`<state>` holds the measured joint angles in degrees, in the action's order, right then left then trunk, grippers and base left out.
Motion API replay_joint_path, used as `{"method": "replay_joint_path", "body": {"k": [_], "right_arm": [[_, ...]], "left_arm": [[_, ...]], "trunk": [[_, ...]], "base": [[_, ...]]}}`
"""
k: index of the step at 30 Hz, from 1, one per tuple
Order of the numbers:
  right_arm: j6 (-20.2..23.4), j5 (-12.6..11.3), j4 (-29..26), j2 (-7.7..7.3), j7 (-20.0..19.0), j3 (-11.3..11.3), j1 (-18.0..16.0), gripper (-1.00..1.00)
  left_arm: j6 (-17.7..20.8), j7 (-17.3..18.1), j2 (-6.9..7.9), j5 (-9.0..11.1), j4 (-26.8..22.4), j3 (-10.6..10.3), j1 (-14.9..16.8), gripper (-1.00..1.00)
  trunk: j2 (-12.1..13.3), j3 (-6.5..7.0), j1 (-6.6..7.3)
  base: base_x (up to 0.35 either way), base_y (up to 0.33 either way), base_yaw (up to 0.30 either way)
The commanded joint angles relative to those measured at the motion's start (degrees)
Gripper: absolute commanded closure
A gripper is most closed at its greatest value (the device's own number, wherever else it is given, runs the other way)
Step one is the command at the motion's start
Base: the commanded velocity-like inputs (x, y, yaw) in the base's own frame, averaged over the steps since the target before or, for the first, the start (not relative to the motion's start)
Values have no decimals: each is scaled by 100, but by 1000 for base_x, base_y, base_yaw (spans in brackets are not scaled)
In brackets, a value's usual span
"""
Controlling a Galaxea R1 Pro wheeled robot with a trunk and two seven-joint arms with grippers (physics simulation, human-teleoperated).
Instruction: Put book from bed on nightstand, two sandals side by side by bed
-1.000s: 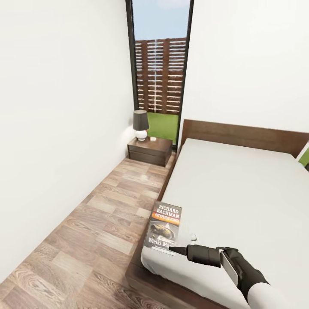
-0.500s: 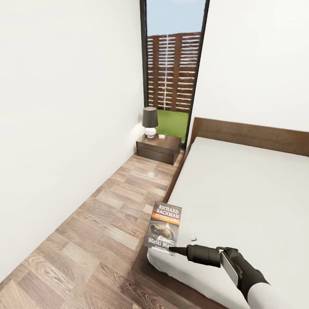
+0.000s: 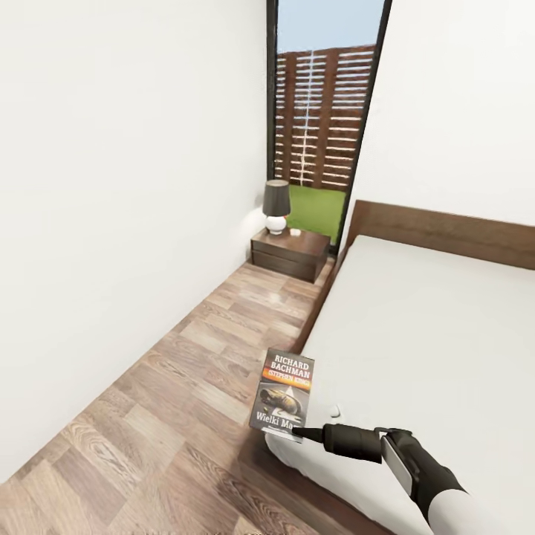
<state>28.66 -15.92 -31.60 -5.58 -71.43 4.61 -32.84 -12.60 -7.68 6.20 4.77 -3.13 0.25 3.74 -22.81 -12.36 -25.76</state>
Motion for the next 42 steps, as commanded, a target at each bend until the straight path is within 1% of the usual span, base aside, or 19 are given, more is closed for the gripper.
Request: {"method": "replay_joint_path", "body": {"k": [1, 20, 42], "right_arm": [[52, -58, -4, -4, 9, 34, -3, 100], [49, -52, -4, 71, 15, 37, 2, 100], [40, -57, -4, 74, 11, 26, 5, 100]], "left_arm": [[-23, 4, 0, 50, 4, -2, 6, -100], [-22, 4, 0, 33, 20, -16, 5, -100], [-24, 4, 4, 36, 6, -16, 4, -100]], "trunk": [[-11, -18, -3], [-11, -161, -3], [-11, -325, -3]], "base": [[0, 0, 160], [0, 0, 160], [0, 0, 157]]}}
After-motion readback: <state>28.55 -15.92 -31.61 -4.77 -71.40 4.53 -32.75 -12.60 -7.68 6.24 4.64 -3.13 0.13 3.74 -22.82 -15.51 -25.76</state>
